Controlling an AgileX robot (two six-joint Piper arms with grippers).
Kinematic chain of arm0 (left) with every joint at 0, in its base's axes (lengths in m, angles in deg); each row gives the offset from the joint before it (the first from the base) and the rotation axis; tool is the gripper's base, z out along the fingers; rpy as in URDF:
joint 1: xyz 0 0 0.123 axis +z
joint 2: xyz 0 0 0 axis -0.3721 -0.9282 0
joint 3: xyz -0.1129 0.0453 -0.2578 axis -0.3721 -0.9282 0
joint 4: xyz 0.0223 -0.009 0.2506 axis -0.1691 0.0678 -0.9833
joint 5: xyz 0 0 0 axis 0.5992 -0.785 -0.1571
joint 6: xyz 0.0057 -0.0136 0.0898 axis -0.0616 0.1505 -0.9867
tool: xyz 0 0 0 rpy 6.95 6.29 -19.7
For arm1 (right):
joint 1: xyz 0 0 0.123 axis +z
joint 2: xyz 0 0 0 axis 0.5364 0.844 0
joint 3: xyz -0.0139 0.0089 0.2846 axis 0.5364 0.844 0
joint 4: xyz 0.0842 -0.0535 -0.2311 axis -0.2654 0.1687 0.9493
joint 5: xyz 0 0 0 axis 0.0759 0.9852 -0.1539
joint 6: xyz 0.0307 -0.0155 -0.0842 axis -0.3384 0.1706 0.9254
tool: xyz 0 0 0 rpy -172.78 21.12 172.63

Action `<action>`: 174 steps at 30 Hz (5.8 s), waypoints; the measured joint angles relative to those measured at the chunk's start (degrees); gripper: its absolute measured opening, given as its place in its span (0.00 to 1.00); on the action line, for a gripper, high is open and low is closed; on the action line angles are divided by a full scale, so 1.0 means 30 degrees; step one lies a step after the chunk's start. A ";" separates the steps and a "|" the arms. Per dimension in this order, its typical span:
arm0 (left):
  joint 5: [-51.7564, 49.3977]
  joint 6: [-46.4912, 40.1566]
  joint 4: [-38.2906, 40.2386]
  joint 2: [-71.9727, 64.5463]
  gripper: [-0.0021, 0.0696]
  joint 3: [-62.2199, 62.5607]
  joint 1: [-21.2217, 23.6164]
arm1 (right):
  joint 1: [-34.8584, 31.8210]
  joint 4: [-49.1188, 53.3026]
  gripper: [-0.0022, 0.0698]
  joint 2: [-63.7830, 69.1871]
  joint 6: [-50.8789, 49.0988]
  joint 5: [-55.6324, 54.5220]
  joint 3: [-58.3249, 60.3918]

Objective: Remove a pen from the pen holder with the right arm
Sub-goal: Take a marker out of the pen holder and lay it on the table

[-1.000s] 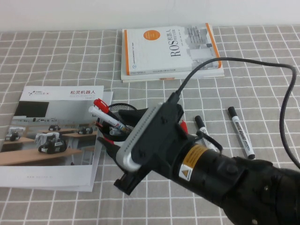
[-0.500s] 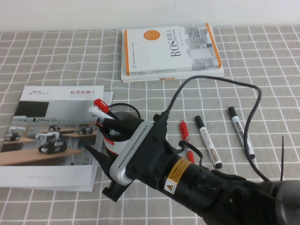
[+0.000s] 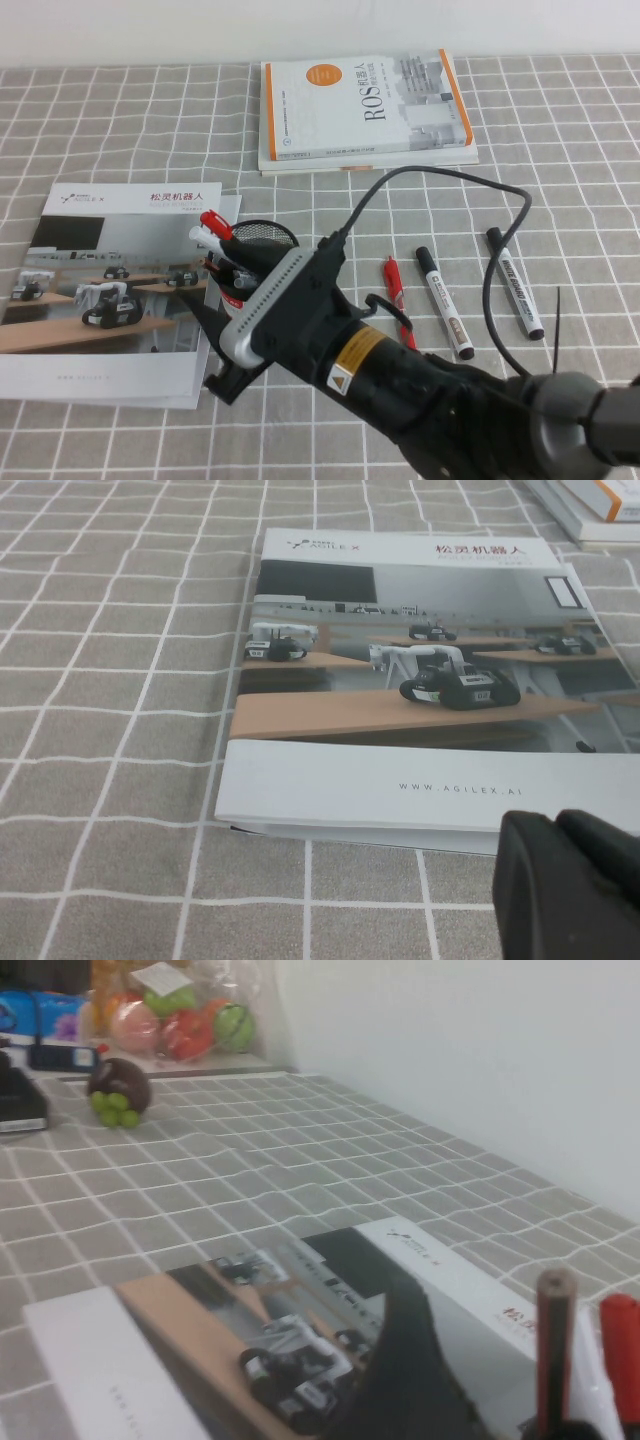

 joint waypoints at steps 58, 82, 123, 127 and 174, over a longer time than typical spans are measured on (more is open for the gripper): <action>0.0000 0.0000 0.0000 0.0000 0.02 0.0000 0.0000 | -0.0360 0.0062 0.06 0.0925 0.0332 -0.0158 -0.1530; 0.0000 0.0000 0.0000 0.0000 0.02 0.0000 0.0000 | -0.0360 0.0507 0.05 -0.3771 0.1575 0.3840 -0.1530; 0.0000 0.0000 0.0000 0.0000 0.02 0.0000 0.0000 | -1.0197 -0.0784 0.05 -0.3637 -0.3376 3.0581 -0.8659; 0.0000 0.0000 0.0000 0.0000 0.02 0.0000 0.0000 | -1.0915 -0.0302 0.05 -0.1635 -0.3376 3.2268 -1.0734; 0.0000 0.0000 0.0000 0.0000 0.02 0.0000 0.0000 | -1.2229 -0.0781 0.25 0.4407 -0.3564 3.4540 -1.5873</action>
